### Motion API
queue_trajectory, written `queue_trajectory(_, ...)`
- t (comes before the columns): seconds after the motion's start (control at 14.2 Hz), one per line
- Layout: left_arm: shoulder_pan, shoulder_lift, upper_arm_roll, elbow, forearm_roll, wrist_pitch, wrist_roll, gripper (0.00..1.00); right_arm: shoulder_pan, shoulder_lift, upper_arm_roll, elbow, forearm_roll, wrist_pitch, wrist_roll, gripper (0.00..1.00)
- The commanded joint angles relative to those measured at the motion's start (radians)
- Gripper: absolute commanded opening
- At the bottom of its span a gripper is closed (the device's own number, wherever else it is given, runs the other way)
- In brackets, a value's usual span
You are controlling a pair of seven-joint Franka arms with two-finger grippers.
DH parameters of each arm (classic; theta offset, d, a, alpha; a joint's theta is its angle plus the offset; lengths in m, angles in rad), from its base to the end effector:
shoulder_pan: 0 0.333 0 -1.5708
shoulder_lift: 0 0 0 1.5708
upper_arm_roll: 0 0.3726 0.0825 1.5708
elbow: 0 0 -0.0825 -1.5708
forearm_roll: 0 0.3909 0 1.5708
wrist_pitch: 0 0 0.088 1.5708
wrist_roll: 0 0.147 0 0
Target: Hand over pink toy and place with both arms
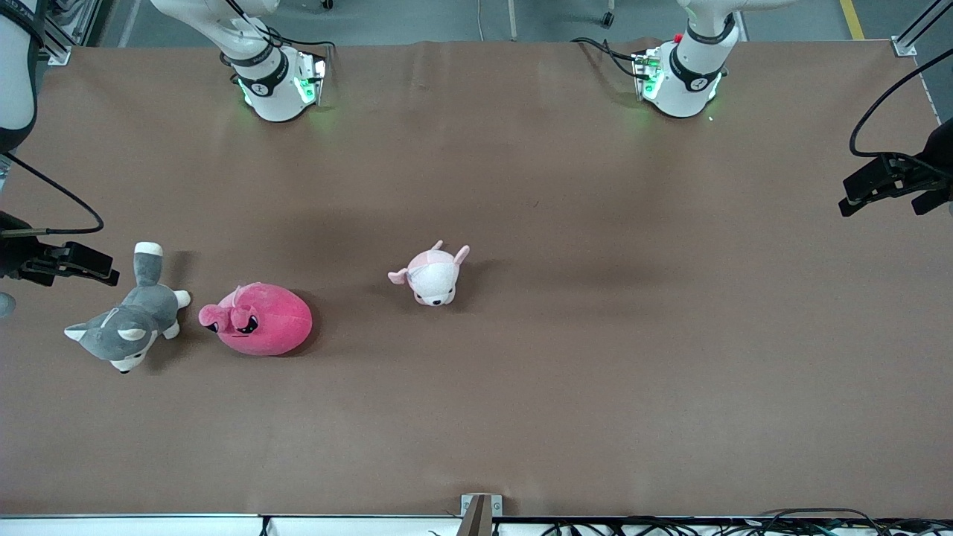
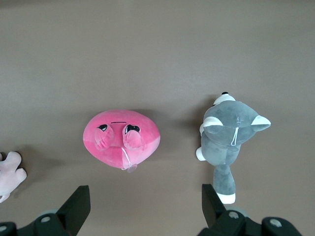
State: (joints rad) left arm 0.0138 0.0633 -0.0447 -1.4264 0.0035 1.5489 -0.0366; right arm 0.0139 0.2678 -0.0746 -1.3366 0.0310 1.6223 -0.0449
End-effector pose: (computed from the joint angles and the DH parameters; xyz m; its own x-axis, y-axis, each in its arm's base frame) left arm 0.5851 -0.0166 0.6720 0.9982 0.0061 0.0592 0.0060 -1.0000 0.0015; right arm 0.6615 -0.0288 0.5948 0.9997 -0.0144 0.0191 -0.0142 -0.9998 -0.0104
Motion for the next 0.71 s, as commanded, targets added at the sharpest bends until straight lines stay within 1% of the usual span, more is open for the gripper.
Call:
queue_trajectory(0.0, 0.008, -0.052, 0.008, -0.058, -0.019, 0.008, 0.009, 1.00, 0.000, -0.097, 0.009, -0.124, -0.025, 0.034, 0.008, 1.00)
queue_trajectory(0.14, 0.009, -0.117, 0.006, -0.170, -0.022, 0.077, 0.009, 1.00, 0.003, -0.113, 0.010, -0.134, -0.037, 0.028, 0.008, 1.00)
queue_trajectory(0.21, 0.009, -0.134, 0.006, -0.195, -0.022, 0.098, 0.009, 1.00, 0.001, -0.140, 0.010, -0.175, -0.039, 0.036, 0.010, 1.00)
queue_trajectory(0.42, 0.009, -0.122, 0.006, -0.184, -0.030, 0.105, 0.015, 1.00, -0.005, -0.223, 0.010, -0.295, -0.039, 0.083, 0.011, 1.00)
queue_trajectory(0.63, 0.011, -0.102, 0.009, -0.158, -0.043, 0.108, 0.061, 1.00, 0.001, -0.239, 0.010, -0.319, -0.039, 0.090, 0.008, 1.00)
